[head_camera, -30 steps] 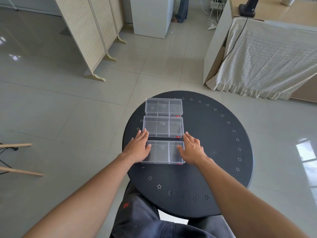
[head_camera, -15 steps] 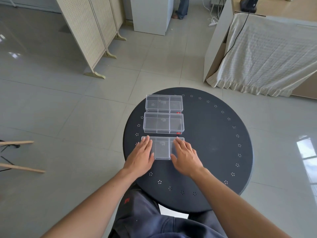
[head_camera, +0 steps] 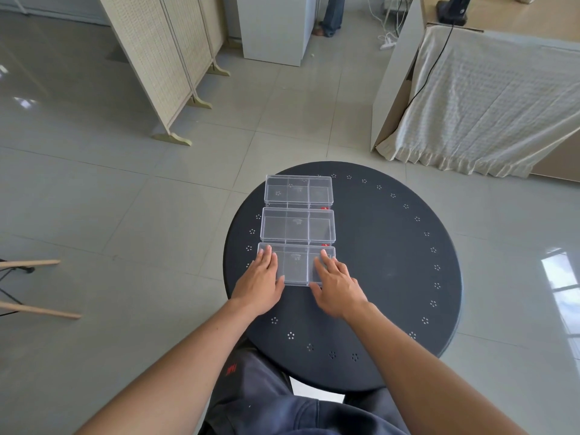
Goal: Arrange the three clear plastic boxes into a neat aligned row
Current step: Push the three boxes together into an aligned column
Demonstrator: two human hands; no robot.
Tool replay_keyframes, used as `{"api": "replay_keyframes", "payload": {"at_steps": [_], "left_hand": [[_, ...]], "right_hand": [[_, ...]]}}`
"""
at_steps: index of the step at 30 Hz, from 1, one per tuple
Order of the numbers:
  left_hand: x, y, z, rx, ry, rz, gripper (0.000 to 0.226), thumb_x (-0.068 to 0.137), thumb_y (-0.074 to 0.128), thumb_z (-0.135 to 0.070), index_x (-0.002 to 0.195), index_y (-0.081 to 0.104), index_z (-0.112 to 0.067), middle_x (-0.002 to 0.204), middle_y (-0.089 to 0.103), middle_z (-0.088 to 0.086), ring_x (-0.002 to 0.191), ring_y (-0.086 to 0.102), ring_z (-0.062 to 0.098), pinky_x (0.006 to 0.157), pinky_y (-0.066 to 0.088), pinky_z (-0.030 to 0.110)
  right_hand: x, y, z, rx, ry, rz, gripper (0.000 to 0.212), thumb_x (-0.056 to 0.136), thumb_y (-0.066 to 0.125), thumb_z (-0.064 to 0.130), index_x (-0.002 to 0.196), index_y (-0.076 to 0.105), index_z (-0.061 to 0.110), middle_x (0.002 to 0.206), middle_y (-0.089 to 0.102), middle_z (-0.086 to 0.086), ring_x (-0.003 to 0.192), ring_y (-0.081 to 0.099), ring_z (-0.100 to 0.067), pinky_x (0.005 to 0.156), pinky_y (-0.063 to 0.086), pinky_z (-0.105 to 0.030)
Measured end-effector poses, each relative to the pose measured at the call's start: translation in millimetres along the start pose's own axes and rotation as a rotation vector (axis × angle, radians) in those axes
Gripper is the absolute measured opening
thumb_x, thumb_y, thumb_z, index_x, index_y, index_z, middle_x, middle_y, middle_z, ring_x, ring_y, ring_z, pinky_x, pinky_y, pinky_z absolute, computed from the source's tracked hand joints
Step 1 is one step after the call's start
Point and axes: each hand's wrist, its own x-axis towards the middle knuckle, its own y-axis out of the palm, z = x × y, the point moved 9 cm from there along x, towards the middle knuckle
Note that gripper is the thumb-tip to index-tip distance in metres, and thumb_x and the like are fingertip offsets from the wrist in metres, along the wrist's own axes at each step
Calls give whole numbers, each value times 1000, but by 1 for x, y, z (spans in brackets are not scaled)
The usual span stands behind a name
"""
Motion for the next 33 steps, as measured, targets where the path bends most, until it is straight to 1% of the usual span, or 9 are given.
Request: {"api": "replay_keyframes", "payload": {"at_steps": [6,13,26,33], "left_hand": [[9,-6,-1,-12,-13,16,72,117,35,-42,174,9,-7,184,-6,8,171,-3,23,137,19,41],[16,-12,-1,-4,-12,20,72,117,35,-42,174,9,-7,184,-6,8,171,-2,24,137,16,41],[27,-22,-1,4,-27,30,71,117,37,-42,175,11,-9,185,-5,5,171,-1,23,132,33,46],[29,-24,-4,6,-44,42,72,117,37,-42,174,11,-8,185,-7,6,171,-2,23,132,33,45]], "right_hand": [[7,-3,-2,-8,14,28,70,110,38,45,169,10,20,178,-10,8,164,-1,-22,118,36,-59],[15,-5,-5,3,15,36,71,110,39,45,169,9,21,178,-10,8,164,-2,-22,118,38,-61],[27,-9,-8,19,20,51,72,109,40,46,169,9,22,178,-11,10,164,-4,-19,118,39,-61],[30,-14,-7,24,19,70,73,110,39,45,170,5,22,177,-13,11,164,-7,-19,119,37,-62]]}}
